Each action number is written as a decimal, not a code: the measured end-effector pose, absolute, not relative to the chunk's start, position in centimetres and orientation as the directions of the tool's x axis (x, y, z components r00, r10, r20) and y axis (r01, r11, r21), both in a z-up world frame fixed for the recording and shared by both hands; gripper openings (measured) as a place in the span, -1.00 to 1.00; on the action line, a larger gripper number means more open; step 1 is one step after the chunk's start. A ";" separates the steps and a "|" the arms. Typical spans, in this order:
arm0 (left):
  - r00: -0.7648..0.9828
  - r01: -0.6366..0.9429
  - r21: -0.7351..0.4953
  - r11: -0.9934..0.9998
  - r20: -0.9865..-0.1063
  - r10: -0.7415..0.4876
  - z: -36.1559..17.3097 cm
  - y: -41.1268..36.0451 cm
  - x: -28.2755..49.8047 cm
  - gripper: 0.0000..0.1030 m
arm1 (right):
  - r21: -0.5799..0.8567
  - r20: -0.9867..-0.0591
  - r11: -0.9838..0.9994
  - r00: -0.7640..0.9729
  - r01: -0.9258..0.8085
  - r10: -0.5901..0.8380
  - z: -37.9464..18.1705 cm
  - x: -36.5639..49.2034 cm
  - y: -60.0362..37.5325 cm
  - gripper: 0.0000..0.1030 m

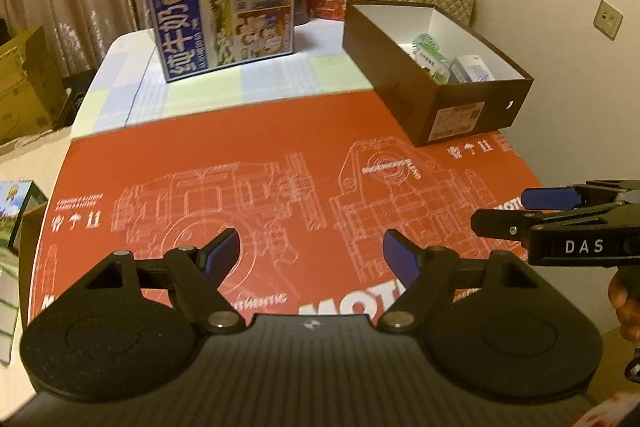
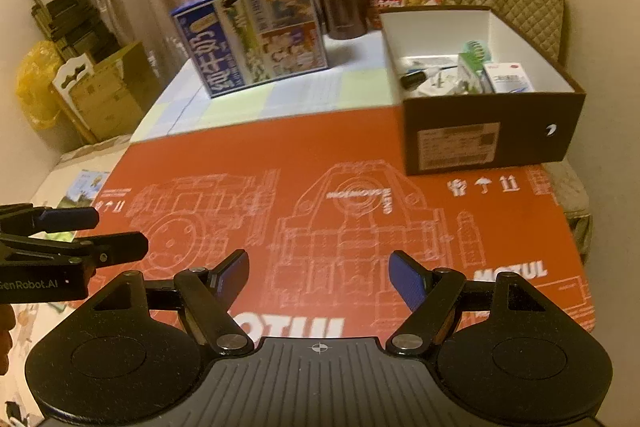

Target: Organize rigid objects

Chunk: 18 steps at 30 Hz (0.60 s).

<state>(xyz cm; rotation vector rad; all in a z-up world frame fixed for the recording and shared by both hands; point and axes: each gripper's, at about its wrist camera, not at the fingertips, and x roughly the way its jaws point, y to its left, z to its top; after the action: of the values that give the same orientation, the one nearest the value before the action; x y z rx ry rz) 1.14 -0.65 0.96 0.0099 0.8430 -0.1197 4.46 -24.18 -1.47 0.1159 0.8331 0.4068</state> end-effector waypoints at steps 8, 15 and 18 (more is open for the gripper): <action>0.659 0.070 -0.045 0.996 -0.748 -0.080 0.7 1.5 -1.2 0.48 | 0.256 -0.703 0.903 0.575 -0.346 0.419 -1.8 2.5 -21.7 0.44; 0.656 0.050 -0.047 0.998 -0.752 -0.068 0.4 2.6 -2.4 0.48 | 0.253 -0.710 0.894 0.557 -0.371 0.432 -2.2 1.6 -20.2 0.44; 0.654 0.045 -0.049 0.998 -0.753 -0.066 0.3 2.9 -2.9 0.48 | 0.249 -0.712 0.892 0.553 -0.376 0.432 -2.3 1.3 -19.9 0.44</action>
<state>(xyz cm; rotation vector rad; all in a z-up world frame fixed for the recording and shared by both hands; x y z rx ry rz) -2.87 2.90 0.28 -0.0267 0.8550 -0.0632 1.30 -19.89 -2.26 0.0707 0.8610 0.4783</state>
